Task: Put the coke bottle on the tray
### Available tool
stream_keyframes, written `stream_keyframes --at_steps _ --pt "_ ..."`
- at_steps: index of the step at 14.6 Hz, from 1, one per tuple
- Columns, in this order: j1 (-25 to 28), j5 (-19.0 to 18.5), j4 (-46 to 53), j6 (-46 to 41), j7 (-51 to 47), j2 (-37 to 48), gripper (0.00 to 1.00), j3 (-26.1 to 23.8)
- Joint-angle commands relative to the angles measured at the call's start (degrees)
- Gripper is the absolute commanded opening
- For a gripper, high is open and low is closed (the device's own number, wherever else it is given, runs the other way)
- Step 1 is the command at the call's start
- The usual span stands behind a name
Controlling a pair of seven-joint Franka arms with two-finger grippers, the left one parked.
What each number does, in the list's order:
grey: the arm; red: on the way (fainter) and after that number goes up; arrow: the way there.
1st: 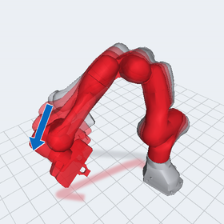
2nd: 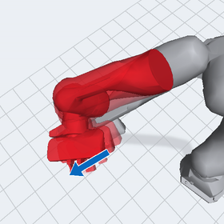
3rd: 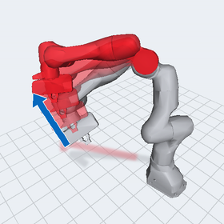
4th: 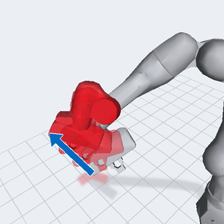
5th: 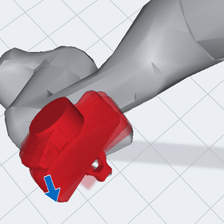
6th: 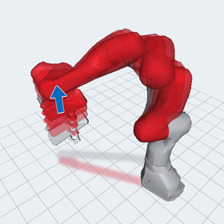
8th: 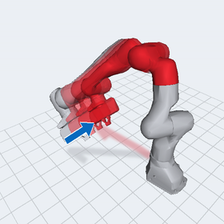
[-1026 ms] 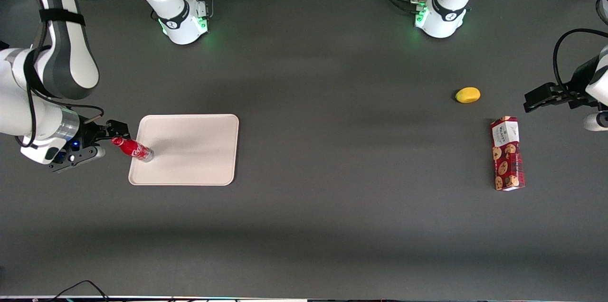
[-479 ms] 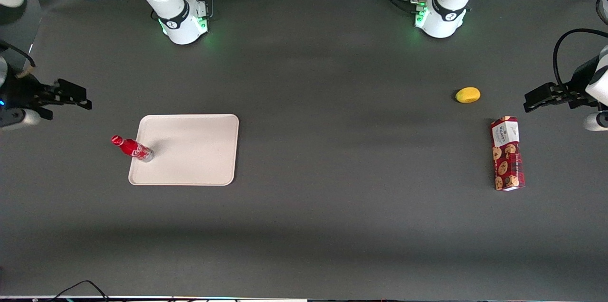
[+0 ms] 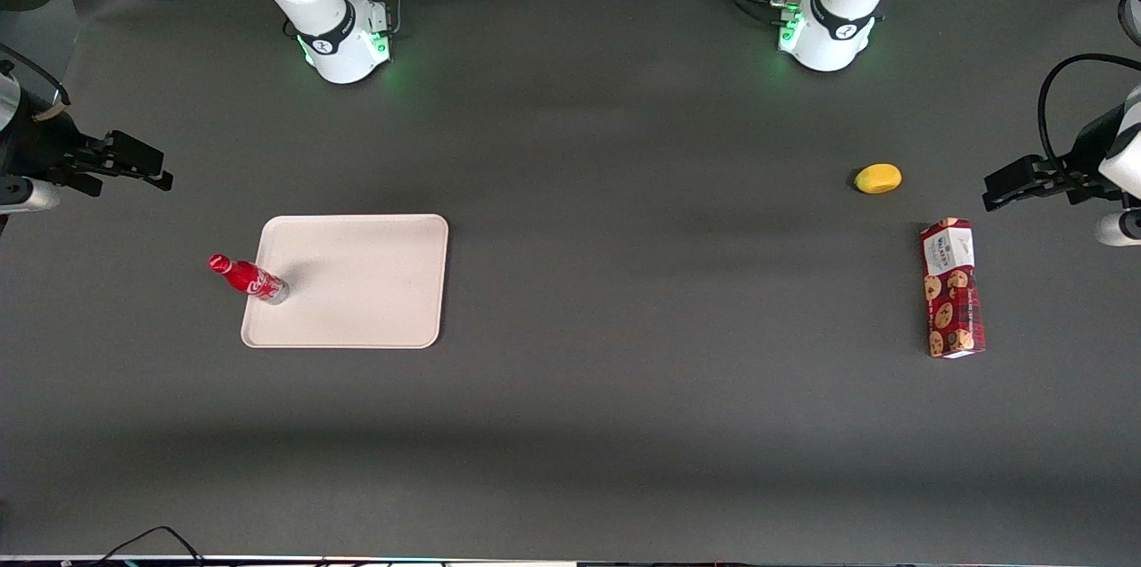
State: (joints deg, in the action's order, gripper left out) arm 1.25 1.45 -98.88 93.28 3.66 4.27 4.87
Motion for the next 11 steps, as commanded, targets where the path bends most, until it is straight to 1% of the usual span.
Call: stream_keyframes --at_steps 1,6,9,11 --pt "-2.74 -0.58 -0.27 1.12 -0.67 0.4 1.0 -0.47" --pt "-3.01 -0.75 1.58 1.03 -0.76 -0.4 1.0 -0.39" --pt "-3.1 -1.54 2.11 0.68 -1.19 -0.22 1.0 -0.3" --pt "-3.88 -1.63 2.11 -0.37 -0.49 0.04 1.0 -0.04"
